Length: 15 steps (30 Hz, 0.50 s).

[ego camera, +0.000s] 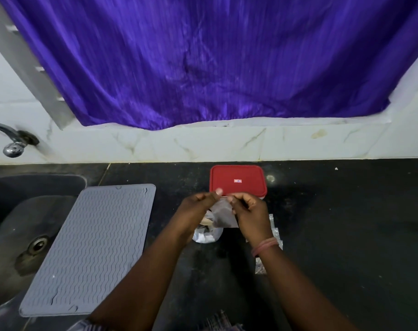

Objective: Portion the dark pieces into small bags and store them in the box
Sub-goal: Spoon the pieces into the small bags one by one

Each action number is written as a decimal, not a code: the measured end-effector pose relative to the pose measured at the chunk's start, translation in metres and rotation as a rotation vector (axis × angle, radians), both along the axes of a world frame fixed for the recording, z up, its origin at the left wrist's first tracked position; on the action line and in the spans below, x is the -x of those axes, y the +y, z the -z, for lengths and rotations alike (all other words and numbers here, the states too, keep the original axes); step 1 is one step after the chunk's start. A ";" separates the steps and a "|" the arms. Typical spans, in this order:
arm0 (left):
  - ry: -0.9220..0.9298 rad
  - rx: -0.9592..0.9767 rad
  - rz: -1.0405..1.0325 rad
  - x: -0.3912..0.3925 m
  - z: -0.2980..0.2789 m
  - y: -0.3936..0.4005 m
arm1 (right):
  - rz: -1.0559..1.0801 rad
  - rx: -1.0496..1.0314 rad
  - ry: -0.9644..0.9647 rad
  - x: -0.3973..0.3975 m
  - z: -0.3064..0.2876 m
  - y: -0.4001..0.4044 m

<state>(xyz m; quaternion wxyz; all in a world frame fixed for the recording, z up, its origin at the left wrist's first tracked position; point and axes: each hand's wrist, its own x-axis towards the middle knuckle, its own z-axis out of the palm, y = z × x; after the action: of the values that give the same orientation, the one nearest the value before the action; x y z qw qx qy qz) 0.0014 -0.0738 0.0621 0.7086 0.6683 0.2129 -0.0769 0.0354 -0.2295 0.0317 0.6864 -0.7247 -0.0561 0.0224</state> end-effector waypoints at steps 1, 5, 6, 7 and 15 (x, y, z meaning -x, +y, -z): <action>-0.045 -0.005 0.045 0.004 0.001 -0.004 | 0.026 -0.023 0.003 0.000 -0.003 -0.001; -0.179 0.053 0.092 0.011 0.004 -0.023 | 0.099 -0.065 -0.005 -0.003 -0.015 -0.007; -0.186 0.031 0.061 0.010 0.005 -0.026 | 0.122 -0.067 -0.006 -0.004 -0.017 -0.010; -0.188 -0.001 0.006 0.007 0.007 -0.026 | 0.150 -0.076 -0.001 -0.006 -0.019 -0.013; -0.138 0.225 -0.040 -0.002 0.004 -0.048 | 0.317 -0.154 0.050 -0.010 -0.025 -0.034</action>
<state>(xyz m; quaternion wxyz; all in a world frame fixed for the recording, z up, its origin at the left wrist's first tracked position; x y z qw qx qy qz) 0.0034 -0.1218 0.0585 0.7935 0.5839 0.1671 -0.0399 0.0449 -0.2632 0.0567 0.7360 -0.6690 0.0744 -0.0722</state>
